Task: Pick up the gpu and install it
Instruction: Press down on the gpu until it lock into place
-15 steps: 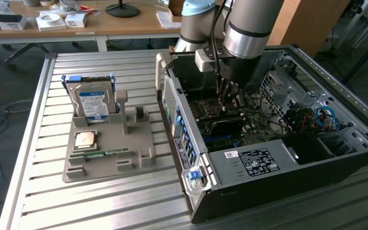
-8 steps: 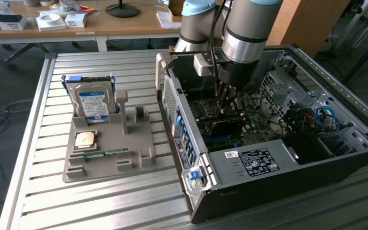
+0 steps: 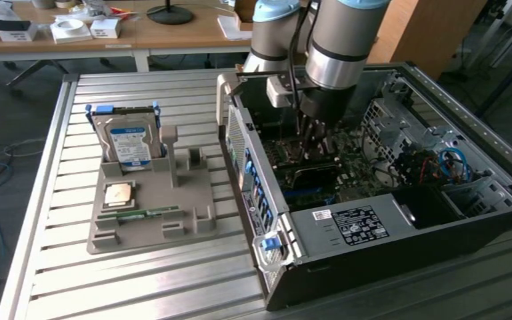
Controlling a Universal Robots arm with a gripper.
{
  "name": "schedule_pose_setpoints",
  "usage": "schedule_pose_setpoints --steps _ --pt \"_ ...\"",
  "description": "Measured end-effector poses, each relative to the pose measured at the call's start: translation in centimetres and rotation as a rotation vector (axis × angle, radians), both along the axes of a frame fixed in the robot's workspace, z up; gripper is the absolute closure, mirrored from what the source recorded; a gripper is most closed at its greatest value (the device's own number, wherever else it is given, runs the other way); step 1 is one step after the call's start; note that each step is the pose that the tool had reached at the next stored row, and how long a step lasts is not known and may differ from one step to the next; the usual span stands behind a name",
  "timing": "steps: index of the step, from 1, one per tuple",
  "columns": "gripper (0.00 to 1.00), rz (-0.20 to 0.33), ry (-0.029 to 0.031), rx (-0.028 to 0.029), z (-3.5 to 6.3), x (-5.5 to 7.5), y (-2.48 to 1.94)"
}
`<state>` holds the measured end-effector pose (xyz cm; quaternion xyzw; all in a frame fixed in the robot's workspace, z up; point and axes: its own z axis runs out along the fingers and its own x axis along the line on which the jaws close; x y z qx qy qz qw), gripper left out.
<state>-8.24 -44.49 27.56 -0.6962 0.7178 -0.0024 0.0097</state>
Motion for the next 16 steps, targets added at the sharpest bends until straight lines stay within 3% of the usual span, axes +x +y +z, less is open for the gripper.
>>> schedule_pose_setpoints --steps 16 --pt "0.89 0.000 0.0000 0.0000 -0.75 -0.07 0.06"
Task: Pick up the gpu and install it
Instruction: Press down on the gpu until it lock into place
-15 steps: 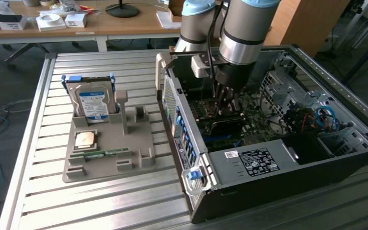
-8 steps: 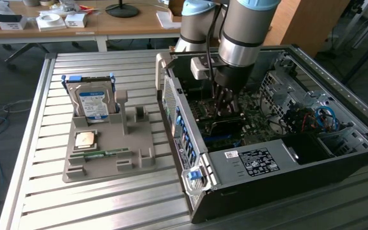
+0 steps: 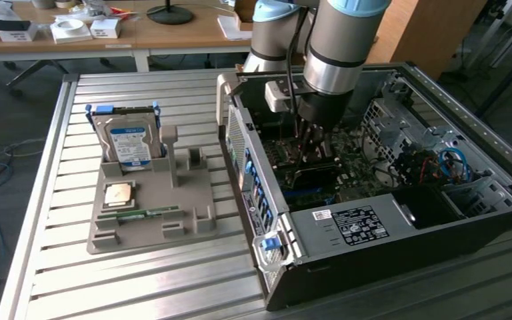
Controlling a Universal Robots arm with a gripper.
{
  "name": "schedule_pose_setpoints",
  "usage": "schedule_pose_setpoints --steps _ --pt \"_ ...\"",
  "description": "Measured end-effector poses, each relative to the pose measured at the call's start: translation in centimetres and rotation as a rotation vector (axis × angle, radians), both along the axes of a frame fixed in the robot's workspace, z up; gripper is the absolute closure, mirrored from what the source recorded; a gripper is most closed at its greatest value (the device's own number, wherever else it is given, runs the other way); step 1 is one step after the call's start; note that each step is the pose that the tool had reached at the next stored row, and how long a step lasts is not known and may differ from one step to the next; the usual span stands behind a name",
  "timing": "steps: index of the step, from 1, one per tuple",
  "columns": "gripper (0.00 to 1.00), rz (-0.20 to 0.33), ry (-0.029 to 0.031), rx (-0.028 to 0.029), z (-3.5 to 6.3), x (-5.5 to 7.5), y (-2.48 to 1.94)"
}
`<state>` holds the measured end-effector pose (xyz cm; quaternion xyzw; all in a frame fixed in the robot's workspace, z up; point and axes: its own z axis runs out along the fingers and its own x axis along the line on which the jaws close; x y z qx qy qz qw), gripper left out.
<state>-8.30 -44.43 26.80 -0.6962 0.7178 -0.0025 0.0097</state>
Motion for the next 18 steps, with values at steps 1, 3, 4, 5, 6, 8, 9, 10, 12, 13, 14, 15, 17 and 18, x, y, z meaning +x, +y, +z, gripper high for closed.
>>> schedule_pose_setpoints --steps 1,3,4,5,6,8,9,10,12,13,14,15,17,18 --pt "0.89 0.000 0.0000 0.0001 0.03 0.00 0.00" --pt "0.89 0.000 0.0003 0.0000 0.20 0.00 0.00" --pt "0.89 0.000 0.0004 0.0000 0.26 0.01 0.00" --pt "0.89 0.000 0.0005 -0.0001 0.32 0.01 0.00" --pt "0.89 0.000 0.0006 -0.0001 0.38 0.02 0.00" --pt "0.89 0.000 0.0005 0.0001 0.45 0.02 0.00" --pt "0.89 0.000 0.0004 0.0002 0.46 0.02 0.00" --pt "0.89 0.000 0.0004 0.0002 0.46 0.02 0.00" --pt "0.89 0.000 0.0006 0.0000 0.47 0.02 0.00" --pt "0.89 0.000 0.0006 -0.0001 0.48 0.02 0.00" --pt "0.89 0.000 0.0007 -0.0004 0.49 0.02 -0.04" --pt "0.89 0.000 0.0008 -0.0004 0.49 0.03 -0.11" --pt "0.89 0.000 0.0006 0.0000 0.47 0.02 -0.22" --pt "0.89 0.000 0.0006 0.0000 0.47 0.02 -0.22"
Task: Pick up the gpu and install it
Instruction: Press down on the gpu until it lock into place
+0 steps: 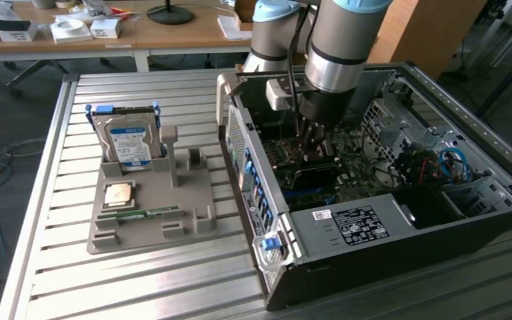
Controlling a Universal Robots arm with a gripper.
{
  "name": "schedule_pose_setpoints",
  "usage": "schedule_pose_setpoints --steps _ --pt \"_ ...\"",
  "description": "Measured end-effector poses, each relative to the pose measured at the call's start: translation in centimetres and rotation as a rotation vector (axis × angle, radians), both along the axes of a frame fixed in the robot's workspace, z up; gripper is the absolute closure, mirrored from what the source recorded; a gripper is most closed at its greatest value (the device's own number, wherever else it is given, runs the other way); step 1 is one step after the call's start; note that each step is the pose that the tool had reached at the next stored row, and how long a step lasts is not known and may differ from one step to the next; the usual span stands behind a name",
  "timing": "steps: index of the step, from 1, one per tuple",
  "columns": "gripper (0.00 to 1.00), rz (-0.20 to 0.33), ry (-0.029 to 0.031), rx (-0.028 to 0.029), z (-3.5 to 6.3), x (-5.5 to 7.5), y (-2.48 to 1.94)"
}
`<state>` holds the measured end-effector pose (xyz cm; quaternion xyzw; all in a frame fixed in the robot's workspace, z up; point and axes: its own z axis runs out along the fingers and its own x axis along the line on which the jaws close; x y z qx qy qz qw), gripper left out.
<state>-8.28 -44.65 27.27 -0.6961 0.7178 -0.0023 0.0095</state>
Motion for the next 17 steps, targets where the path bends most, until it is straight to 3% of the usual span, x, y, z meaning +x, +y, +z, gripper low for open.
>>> schedule_pose_setpoints --steps 17 --pt "0.89 0.000 0.0001 0.0000 -0.61 0.01 -0.01"
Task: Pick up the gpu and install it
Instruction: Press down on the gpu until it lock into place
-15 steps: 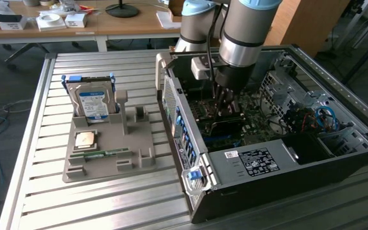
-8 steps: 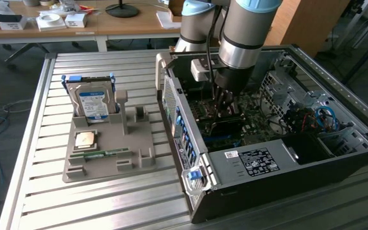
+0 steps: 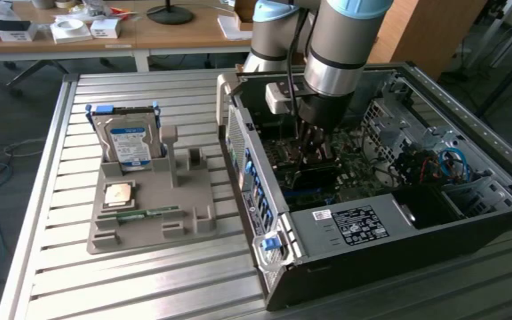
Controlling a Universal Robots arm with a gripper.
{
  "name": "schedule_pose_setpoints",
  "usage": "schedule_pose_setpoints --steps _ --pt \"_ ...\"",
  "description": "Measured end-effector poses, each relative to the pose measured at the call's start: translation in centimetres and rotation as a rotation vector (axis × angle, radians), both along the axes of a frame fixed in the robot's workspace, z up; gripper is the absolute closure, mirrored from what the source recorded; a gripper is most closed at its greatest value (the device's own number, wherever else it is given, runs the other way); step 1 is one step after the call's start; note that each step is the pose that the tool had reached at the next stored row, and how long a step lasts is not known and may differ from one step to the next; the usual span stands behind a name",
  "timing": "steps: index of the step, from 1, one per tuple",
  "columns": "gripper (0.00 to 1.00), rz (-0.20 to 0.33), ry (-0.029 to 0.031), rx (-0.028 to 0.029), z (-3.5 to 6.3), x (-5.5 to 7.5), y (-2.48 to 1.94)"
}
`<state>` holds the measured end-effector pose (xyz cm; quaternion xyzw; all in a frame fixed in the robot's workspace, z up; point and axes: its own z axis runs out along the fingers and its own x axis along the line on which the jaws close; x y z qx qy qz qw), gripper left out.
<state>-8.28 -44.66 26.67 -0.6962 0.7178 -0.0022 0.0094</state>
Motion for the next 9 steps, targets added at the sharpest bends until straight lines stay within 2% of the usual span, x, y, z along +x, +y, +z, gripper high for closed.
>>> schedule_pose_setpoints --steps 9 --pt "0.89 0.000 0.0001 -0.0002 -0.14 -0.03 0.00"
